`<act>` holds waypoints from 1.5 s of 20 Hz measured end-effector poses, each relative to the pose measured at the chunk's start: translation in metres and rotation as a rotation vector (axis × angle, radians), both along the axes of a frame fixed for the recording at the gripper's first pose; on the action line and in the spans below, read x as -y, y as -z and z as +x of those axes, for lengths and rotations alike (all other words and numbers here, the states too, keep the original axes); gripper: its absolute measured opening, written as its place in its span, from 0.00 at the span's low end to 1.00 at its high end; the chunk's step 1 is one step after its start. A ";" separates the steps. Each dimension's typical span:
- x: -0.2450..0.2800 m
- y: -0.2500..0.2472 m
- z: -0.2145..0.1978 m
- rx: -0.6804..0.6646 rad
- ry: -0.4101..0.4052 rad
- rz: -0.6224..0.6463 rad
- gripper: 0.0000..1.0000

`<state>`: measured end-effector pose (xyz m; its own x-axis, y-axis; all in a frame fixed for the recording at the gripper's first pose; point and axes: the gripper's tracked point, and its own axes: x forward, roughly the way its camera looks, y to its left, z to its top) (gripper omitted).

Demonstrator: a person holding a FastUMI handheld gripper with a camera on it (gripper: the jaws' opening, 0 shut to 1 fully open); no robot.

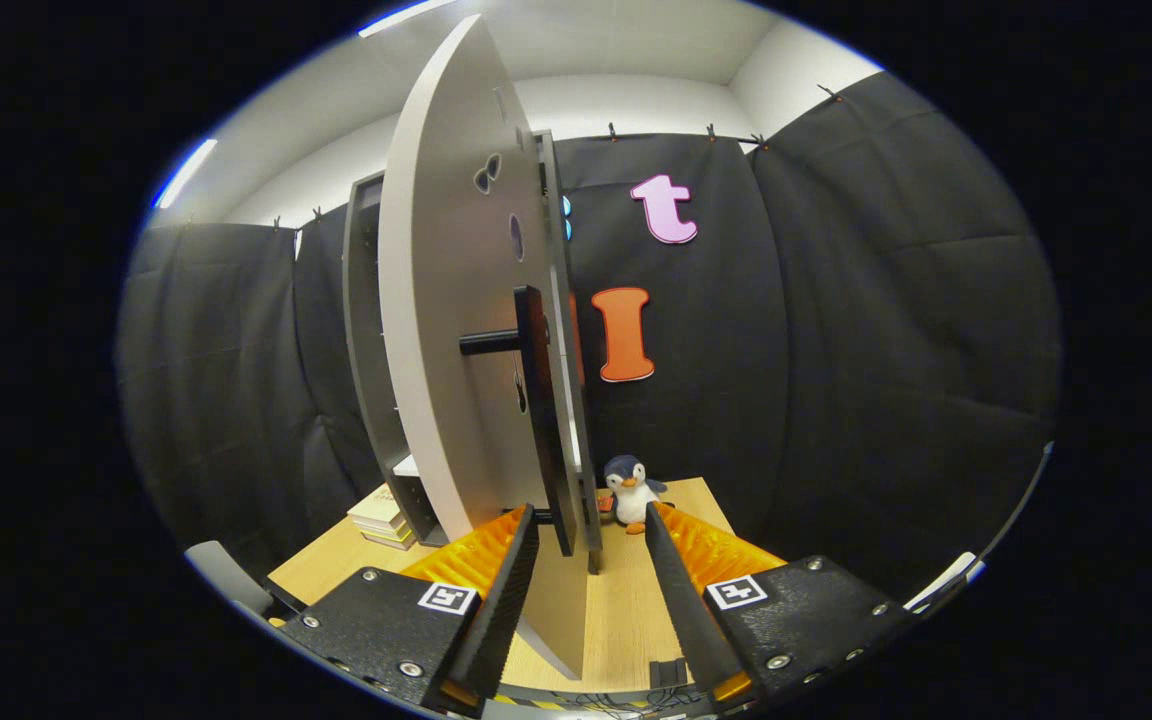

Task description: Open the shoe cabinet door, grab the shoes and put them into the shoe cabinet, then close the shoe cabinet door.

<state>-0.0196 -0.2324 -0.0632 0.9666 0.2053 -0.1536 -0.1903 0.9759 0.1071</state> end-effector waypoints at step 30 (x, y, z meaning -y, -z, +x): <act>-0.297 -0.003 0.092 0.062 -0.313 -0.096 0.94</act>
